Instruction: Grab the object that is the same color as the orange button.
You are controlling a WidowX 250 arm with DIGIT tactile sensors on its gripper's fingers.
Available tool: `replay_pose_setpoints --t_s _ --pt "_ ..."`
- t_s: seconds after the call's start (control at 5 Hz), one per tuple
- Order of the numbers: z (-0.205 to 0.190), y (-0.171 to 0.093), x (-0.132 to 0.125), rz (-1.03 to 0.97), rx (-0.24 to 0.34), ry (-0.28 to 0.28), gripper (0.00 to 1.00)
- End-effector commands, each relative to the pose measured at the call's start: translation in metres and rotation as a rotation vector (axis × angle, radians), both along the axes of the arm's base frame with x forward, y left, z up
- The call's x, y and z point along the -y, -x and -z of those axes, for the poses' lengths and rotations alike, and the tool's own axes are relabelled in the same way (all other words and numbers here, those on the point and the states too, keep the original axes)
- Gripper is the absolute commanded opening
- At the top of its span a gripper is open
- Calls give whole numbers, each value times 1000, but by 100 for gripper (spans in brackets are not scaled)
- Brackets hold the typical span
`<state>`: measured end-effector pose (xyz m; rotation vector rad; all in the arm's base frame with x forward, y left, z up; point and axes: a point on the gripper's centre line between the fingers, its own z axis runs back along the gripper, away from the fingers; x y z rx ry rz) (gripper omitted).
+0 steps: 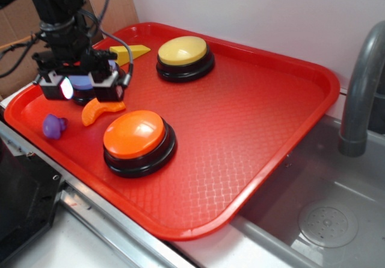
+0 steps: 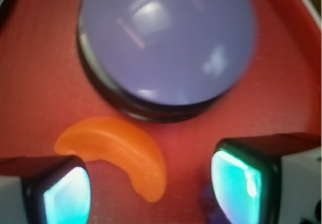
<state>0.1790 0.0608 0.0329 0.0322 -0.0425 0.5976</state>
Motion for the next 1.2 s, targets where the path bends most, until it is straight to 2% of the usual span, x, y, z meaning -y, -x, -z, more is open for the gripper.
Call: replay_pose_setpoints --t_s 0.0,0.2,0.8,1.0 --pt "11 7 -4 -2 78 28 100" --pt "14 7 -4 -11 85 24 0" --pt "22 2 -11 3 104 46 0" --pt "13 0 -10 -15 118 48 0"
